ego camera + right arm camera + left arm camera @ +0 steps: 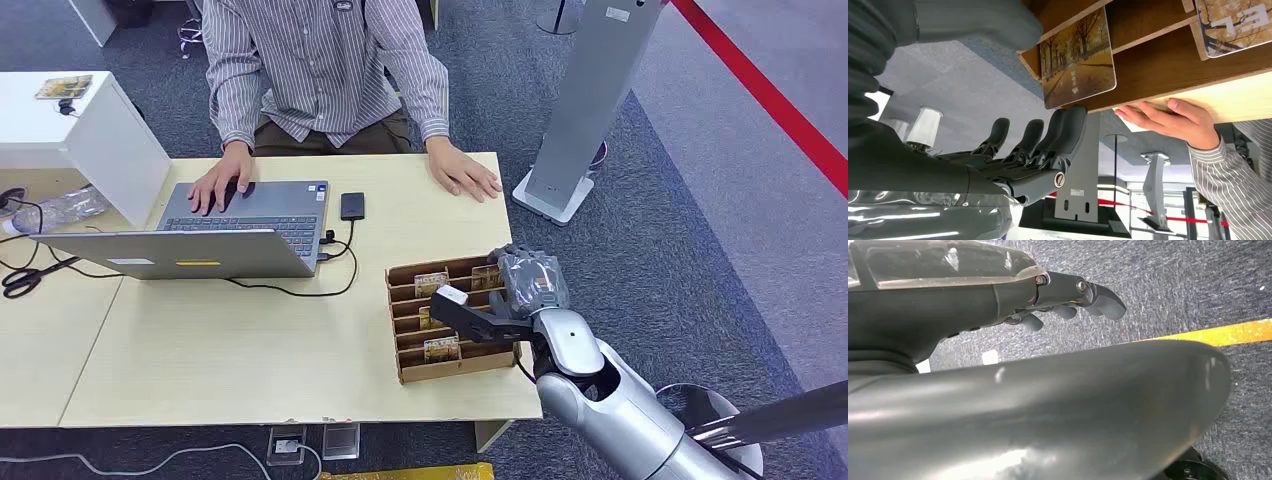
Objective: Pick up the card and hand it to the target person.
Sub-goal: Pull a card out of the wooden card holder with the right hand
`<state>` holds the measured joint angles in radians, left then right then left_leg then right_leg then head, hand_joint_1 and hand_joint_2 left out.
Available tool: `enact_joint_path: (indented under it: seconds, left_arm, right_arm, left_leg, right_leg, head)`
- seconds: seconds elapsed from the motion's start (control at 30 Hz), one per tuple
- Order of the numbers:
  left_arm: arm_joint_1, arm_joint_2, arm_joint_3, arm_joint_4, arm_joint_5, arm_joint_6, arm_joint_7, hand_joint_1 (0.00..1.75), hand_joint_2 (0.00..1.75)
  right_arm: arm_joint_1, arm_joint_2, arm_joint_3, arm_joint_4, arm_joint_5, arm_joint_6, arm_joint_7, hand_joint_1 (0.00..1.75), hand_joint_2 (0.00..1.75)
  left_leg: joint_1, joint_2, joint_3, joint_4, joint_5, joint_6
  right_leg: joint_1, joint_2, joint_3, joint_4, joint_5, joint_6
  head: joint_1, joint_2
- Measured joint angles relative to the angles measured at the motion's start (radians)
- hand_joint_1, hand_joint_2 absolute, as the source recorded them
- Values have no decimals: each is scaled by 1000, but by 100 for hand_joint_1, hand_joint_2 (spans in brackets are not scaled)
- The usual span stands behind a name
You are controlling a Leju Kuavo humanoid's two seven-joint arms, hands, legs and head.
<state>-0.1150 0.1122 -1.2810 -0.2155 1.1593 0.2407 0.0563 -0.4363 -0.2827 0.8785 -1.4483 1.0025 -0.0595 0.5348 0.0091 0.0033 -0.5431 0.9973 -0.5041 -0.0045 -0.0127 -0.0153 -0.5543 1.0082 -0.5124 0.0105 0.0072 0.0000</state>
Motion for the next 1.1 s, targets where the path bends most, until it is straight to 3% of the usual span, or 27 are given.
enact_joint_path:
  seconds: [0.2, 0.47, 1.1]
  left_arm:
    - [0, 0, 0, 0, 0, 0, 0, 0, 0]
    - [0, 0, 0, 0, 0, 0, -3, 0, 0]
    - [0, 0, 0, 0, 0, 0, -3, 0, 0]
  right_arm:
    - [0, 0, 0, 3, 0, -1, 0, 79, 175]
    - [0, 0, 0, 10, -1, -2, 0, 110, 175]
    - [0, 4, 4, 9, -10, -9, -4, 97, 175]
  left_leg:
    - [0, 0, 0, 0, 0, 0]
    - [0, 0, 0, 0, 0, 0]
    - [0, 0, 0, 0, 0, 0]
  right_leg:
    - [0, 0, 0, 0, 0, 0]
    - [0, 0, 0, 0, 0, 0]
    - [0, 0, 0, 0, 0, 0]
  head:
    - [0, 0]
    - [0, 0]
    - [0, 0]
